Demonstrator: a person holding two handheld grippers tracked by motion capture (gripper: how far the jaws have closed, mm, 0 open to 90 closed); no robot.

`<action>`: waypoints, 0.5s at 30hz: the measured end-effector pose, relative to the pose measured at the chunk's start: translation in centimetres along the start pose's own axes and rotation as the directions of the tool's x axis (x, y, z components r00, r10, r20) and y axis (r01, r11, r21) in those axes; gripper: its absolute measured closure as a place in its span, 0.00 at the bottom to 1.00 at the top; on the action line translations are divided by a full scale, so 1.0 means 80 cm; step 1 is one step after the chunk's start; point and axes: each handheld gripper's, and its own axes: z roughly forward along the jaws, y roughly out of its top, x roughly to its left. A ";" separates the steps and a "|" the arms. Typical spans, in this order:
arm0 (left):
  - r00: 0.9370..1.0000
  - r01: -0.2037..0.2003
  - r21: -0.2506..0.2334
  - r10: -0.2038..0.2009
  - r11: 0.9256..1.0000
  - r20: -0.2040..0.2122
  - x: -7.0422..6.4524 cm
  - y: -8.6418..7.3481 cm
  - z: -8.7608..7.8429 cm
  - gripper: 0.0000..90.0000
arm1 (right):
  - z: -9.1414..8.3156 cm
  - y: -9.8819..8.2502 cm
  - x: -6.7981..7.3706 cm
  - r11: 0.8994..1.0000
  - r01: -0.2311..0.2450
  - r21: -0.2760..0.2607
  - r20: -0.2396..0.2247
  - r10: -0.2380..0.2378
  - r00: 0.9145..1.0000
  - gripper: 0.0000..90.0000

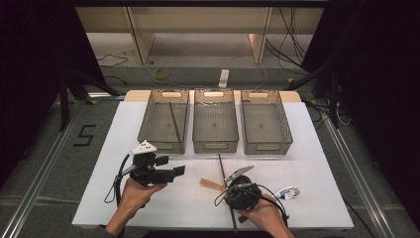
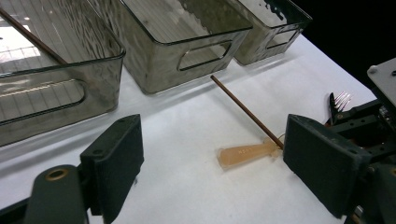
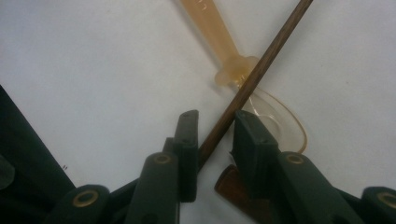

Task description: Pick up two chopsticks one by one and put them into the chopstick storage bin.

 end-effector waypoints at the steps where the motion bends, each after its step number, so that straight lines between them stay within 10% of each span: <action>1: 1.000 -0.005 0.003 0.005 1.000 0.002 -0.001 0.000 0.000 0.22 | 0.000 0.000 0.000 1.000 -0.001 0.000 -0.002 0.001 1.000 0.79; 15: 1.000 -0.015 0.013 0.015 1.000 0.011 -0.002 -0.002 0.002 0.22 | 0.004 0.000 0.009 0.998 0.030 0.049 0.024 -0.031 0.999 0.75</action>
